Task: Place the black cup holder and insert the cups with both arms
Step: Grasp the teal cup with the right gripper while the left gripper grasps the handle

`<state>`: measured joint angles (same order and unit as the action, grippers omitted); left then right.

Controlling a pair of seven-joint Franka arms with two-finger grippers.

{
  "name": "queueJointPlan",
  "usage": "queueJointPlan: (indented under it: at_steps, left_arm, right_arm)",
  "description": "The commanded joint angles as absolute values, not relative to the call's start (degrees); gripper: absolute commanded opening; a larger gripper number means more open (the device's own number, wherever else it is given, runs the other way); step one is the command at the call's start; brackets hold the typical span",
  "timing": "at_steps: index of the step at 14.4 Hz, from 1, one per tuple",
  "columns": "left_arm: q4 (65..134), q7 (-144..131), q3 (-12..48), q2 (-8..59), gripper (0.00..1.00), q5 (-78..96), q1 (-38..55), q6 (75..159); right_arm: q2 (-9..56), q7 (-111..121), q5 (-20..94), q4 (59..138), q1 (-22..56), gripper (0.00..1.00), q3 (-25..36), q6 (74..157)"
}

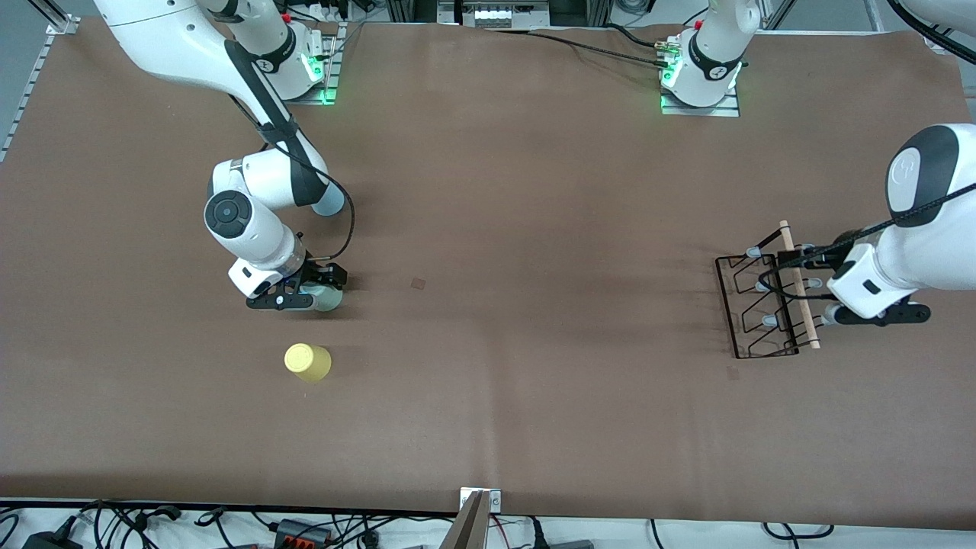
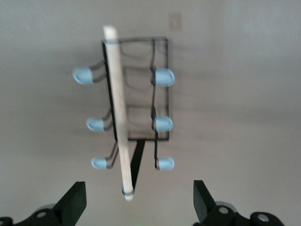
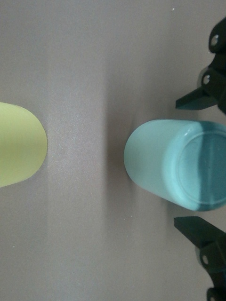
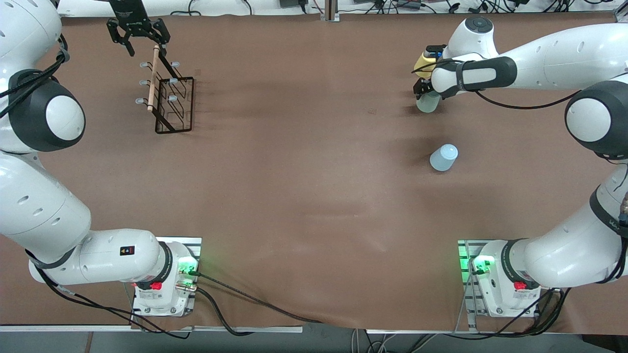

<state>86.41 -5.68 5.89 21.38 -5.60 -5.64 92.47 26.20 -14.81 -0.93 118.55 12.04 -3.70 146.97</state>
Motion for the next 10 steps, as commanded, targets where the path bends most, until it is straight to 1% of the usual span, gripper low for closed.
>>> queueJointPlan:
  at_steps: [1,3,4,6,8,9,10]
  left_arm:
    - [92.9,-7.6,6.2,17.8,0.96,-6.9,-6.8,101.0]
    - [101.4,-7.5,6.2,13.8,0.96,-7.0,-8.0,110.6]
    - [104.9,-7.5,6.3,12.5,0.96,-6.9,-8.2,114.0]
    - [110.4,-7.2,6.3,10.5,0.90,-7.0,-8.2,118.3]
    - [115.5,-6.7,6.5,9.1,0.90,-7.0,-8.7,122.8]
    - [117.1,-6.6,6.7,8.4,0.90,-7.0,-8.8,124.4]
    - [118.5,-6.5,6.7,8.1,0.88,-7.0,-8.8,125.6]
  right_arm:
    - [25.8,-15.1,-1.0,119.1,12.2,1.00,-3.4,147.7]
    - [25.7,-14.8,-1.0,119.1,12.1,1.00,-3.4,147.6]
    - [25.7,-14.7,-1.0,119.1,12.0,1.00,-3.4,147.5]
    - [25.2,-14.4,-1.0,119.1,12.0,1.00,-3.3,147.3]
    - [23.9,-14.3,-1.0,119.2,12.1,1.00,-3.3,146.8]
    - [23.5,-14.4,-1.0,119.1,12.0,1.00,-3.3,145.5]
    - [23.4,-14.3,-1.0,119.2,12.0,1.00,-3.3,145.0]
